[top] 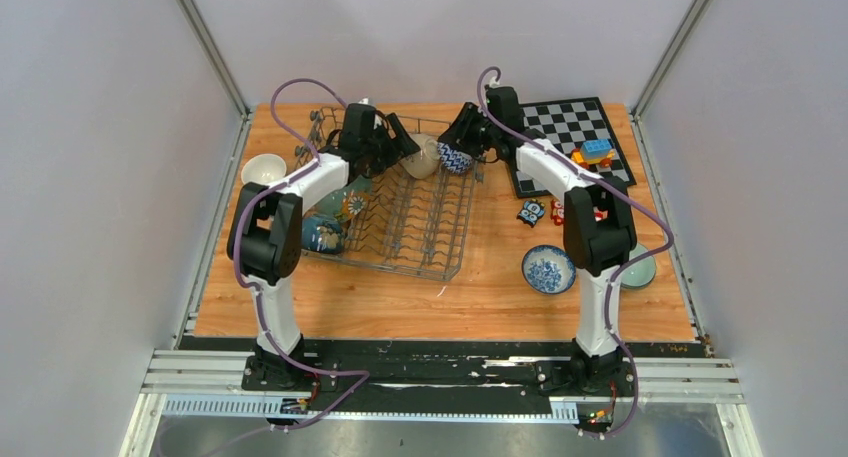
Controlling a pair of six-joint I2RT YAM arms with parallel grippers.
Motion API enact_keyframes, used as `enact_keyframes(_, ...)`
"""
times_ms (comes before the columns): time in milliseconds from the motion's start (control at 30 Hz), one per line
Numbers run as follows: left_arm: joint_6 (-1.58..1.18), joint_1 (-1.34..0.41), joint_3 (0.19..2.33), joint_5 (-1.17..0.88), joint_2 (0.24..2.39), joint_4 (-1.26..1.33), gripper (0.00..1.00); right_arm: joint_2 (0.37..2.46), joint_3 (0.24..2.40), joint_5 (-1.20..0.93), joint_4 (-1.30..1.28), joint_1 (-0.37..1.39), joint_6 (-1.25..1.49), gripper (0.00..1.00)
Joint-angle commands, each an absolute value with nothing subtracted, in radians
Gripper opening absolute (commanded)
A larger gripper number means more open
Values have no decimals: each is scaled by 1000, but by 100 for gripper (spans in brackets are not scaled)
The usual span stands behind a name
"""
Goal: Unload the bowls from the dish rack
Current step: Pick up the bowl from the dish rack.
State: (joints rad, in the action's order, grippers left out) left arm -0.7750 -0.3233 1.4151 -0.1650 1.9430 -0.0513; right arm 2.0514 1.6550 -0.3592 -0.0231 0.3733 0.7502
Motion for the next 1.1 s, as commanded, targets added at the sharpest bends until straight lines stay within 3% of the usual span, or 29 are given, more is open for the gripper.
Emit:
enact_keyframes(0,-798,-300,1426,-180,1972,30,80,2100,1719,-385,-44,390,787,47)
enact_keyframes(233,-811,-293,1444,-249,2020,94,72,2137,1771,-386,-93,394,780,44)
enact_keyframes(500,-816,-290,1431,-255,2046,120,70,2156,1784,-395,-105,398,769,44)
enact_keyframes(767,-859,-291,1406,-337,2054,245,54,2155,1772,-390,-109,399,772,42)
enact_keyframes(1067,-889,-291,1389,-408,2055,343,50,2169,1772,-404,-110,399,781,40)
